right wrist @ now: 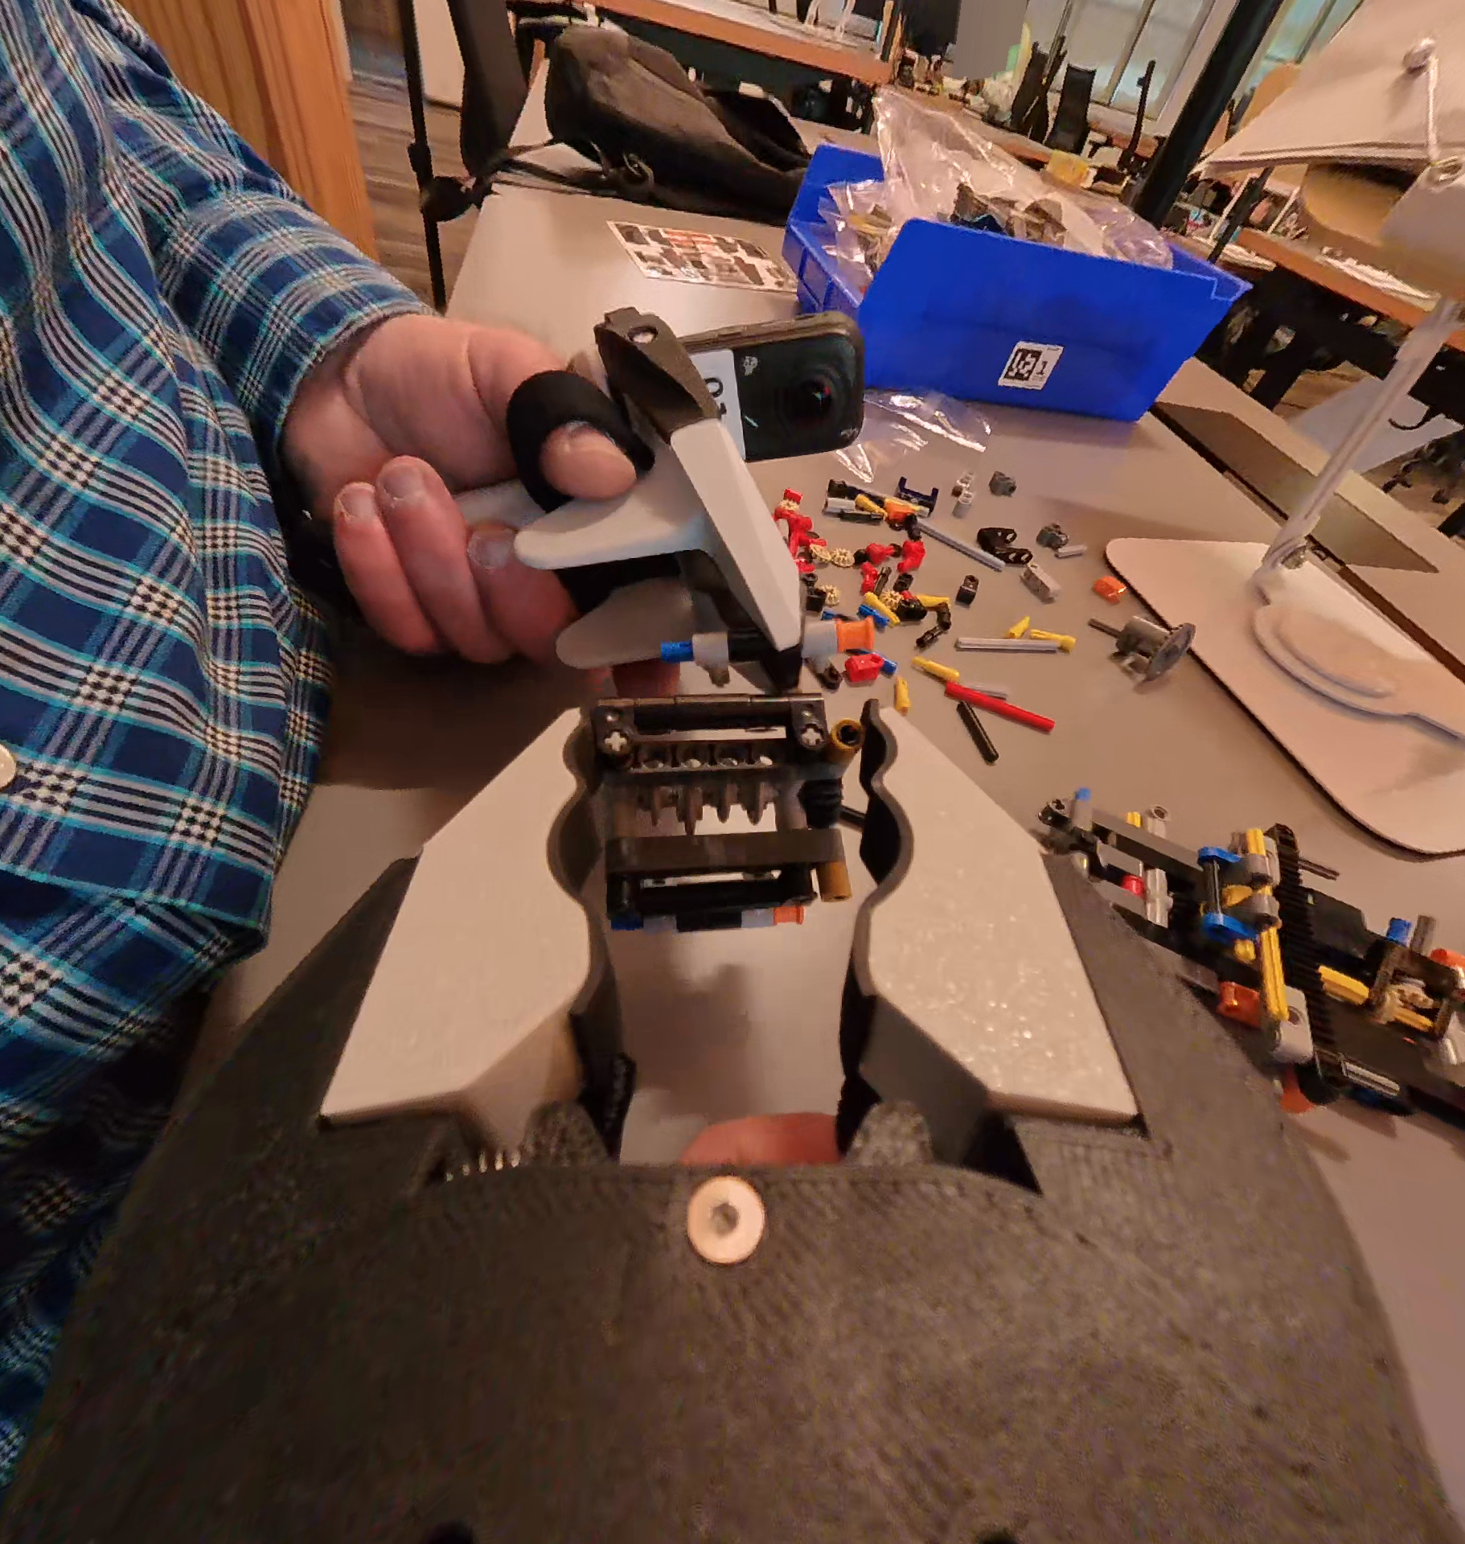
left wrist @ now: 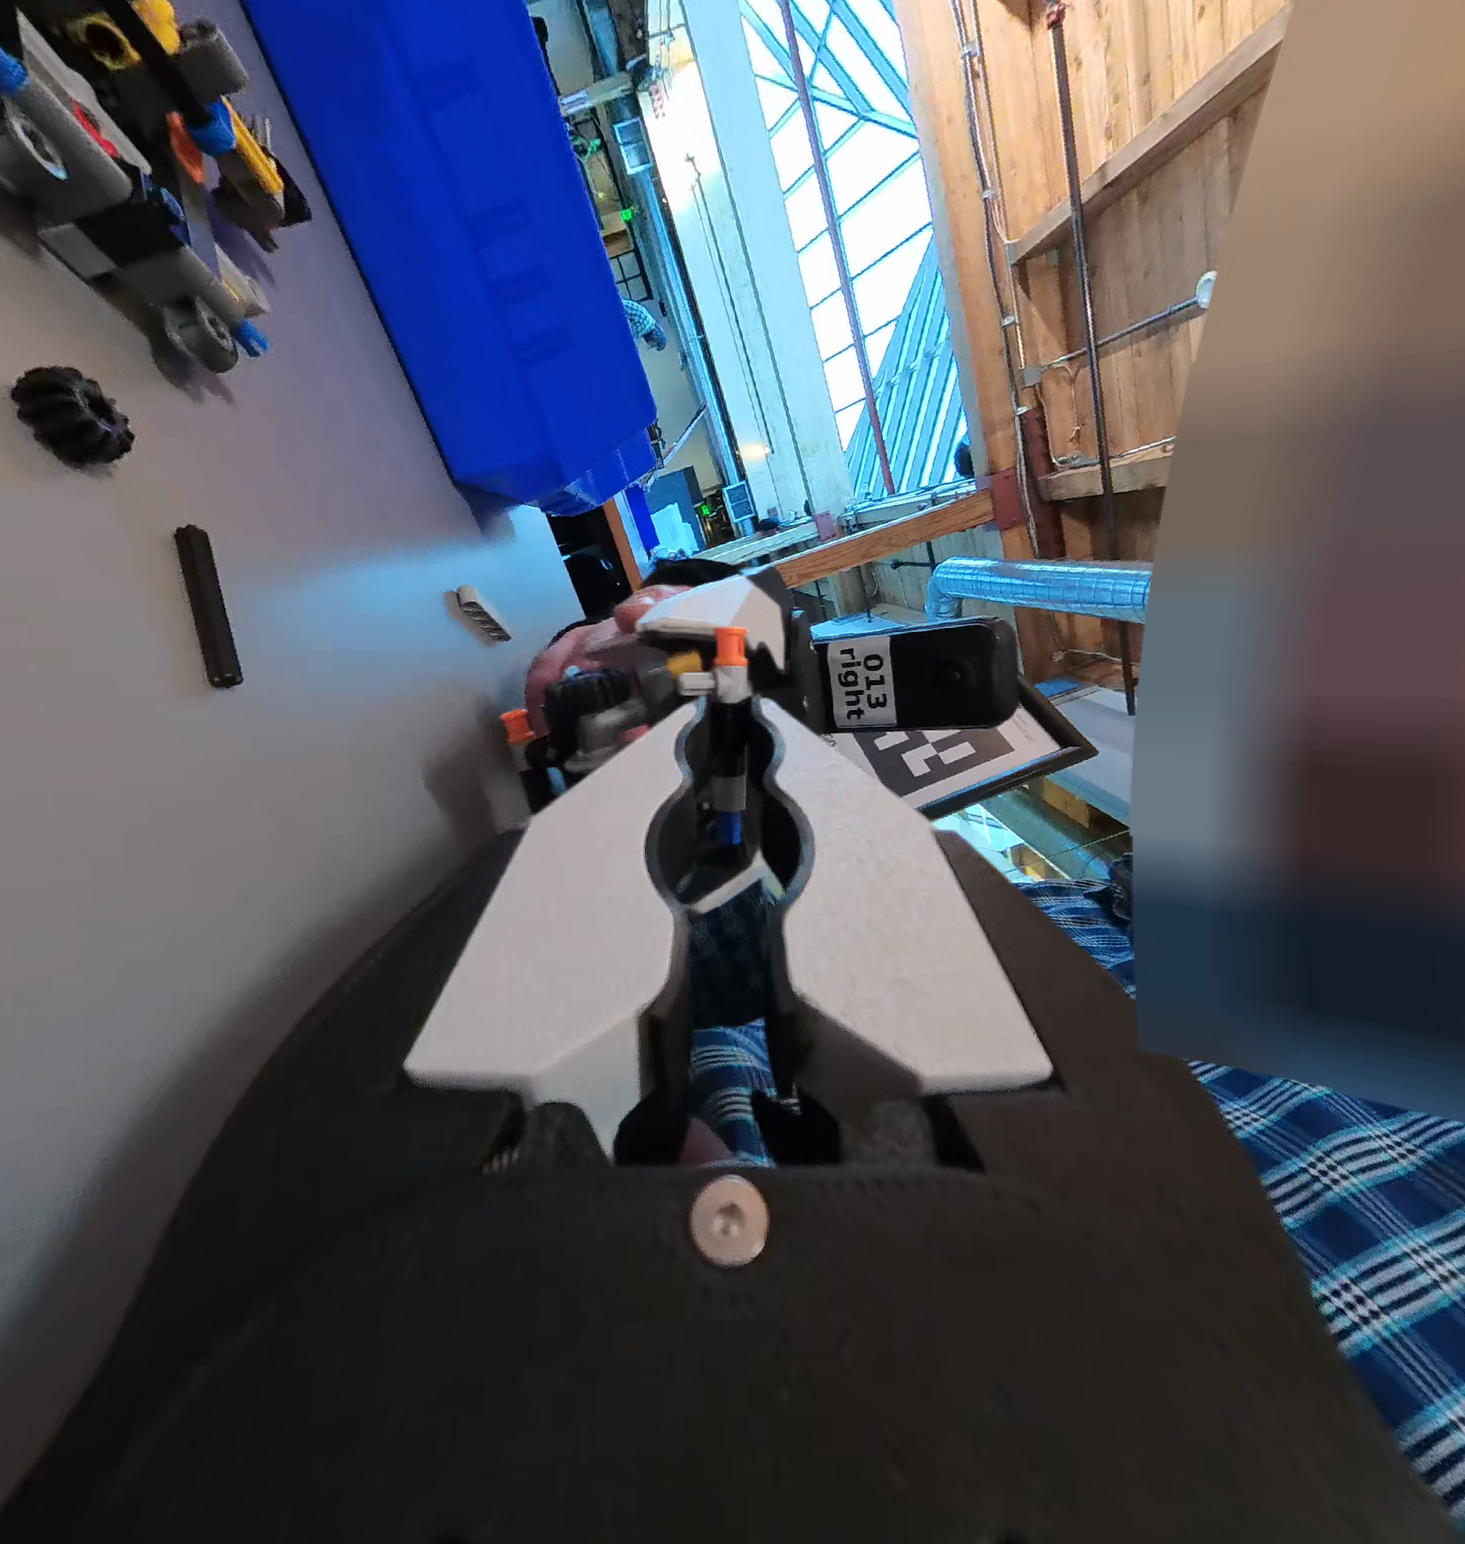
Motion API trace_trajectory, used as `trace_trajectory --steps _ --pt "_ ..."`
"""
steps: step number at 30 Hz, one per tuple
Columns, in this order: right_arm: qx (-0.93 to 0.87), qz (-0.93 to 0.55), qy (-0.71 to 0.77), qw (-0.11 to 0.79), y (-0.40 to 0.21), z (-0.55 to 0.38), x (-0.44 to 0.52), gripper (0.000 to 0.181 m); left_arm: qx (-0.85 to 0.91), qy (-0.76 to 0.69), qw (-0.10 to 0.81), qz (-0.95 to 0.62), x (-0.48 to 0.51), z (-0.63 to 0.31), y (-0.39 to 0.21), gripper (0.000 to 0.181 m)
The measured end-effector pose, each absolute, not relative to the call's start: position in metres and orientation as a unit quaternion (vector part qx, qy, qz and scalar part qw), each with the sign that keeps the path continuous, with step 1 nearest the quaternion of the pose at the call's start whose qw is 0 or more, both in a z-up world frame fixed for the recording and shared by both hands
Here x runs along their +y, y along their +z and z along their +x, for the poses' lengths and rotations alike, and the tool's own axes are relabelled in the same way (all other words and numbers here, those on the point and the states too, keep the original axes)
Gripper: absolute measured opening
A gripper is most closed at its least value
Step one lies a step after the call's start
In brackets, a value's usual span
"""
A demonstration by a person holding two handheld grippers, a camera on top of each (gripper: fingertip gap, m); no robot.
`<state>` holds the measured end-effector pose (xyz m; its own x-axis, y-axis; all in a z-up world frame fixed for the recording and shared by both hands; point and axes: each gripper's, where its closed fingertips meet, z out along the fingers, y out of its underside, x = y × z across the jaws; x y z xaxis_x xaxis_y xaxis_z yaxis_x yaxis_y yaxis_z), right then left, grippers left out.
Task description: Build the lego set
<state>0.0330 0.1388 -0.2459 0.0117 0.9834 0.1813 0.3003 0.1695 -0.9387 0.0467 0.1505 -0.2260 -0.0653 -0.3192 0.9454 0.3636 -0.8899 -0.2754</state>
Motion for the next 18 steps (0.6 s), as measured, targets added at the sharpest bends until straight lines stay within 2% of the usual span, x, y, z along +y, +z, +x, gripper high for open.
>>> trace_trajectory --steps 7,18 --pt "-0.619 -0.552 0.329 0.452 -0.257 0.036 0.145 0.06 0.002 -0.698 0.226 -0.679 0.148 0.045 -0.236 0.004" --pt "-0.706 -0.579 0.209 0.35 -0.298 0.037 0.149 0.061 0.007 -0.638 0.22 -0.738 0.153 0.033 -0.258 0.004"
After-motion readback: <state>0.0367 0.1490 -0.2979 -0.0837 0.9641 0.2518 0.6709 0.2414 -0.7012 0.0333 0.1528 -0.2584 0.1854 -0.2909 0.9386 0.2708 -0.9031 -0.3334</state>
